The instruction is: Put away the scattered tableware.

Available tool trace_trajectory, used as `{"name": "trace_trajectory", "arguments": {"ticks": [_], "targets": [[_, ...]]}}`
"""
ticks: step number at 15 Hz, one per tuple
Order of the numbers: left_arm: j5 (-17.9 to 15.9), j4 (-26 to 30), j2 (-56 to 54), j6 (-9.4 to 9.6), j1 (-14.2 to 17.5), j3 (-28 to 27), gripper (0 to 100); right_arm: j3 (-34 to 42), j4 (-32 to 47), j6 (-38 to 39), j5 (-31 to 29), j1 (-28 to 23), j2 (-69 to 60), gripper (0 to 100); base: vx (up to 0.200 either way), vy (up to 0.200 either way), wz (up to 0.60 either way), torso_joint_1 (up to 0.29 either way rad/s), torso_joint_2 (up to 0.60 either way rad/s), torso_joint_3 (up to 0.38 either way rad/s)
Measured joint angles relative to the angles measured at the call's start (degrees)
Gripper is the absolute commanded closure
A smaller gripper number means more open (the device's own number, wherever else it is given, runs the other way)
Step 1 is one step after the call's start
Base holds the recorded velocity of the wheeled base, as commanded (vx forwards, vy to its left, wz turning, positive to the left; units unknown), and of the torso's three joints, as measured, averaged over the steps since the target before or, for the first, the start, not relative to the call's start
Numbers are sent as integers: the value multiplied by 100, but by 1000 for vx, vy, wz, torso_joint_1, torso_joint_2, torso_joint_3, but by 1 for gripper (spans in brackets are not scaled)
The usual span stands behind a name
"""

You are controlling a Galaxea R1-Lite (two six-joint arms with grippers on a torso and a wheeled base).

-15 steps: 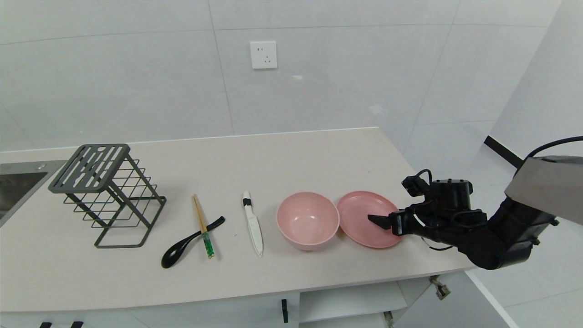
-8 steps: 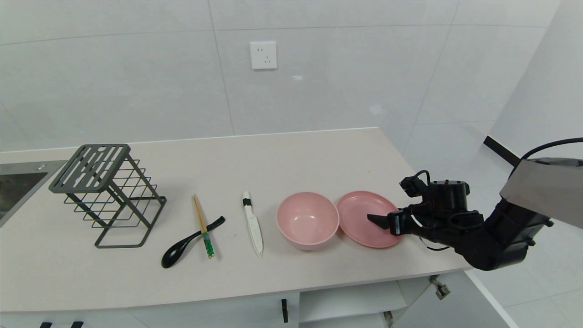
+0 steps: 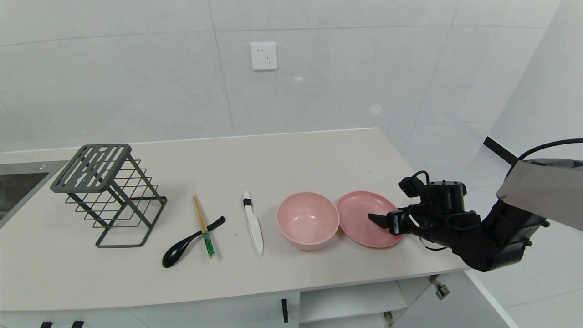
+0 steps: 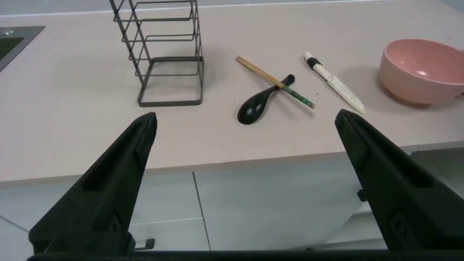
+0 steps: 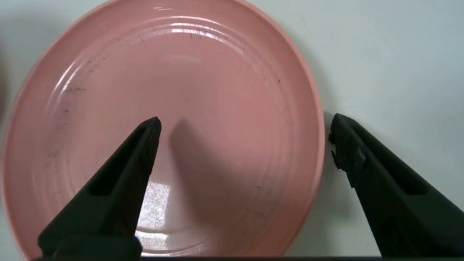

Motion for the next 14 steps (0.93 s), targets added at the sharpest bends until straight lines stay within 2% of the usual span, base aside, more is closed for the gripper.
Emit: {"name": "trace_trajectory", "arguments": {"ticks": [14], "targets": [[-2, 0, 0, -11, 0, 0, 0, 144, -386, 9, 39, 69, -146, 100, 0, 0, 0, 0, 0, 0]]}}
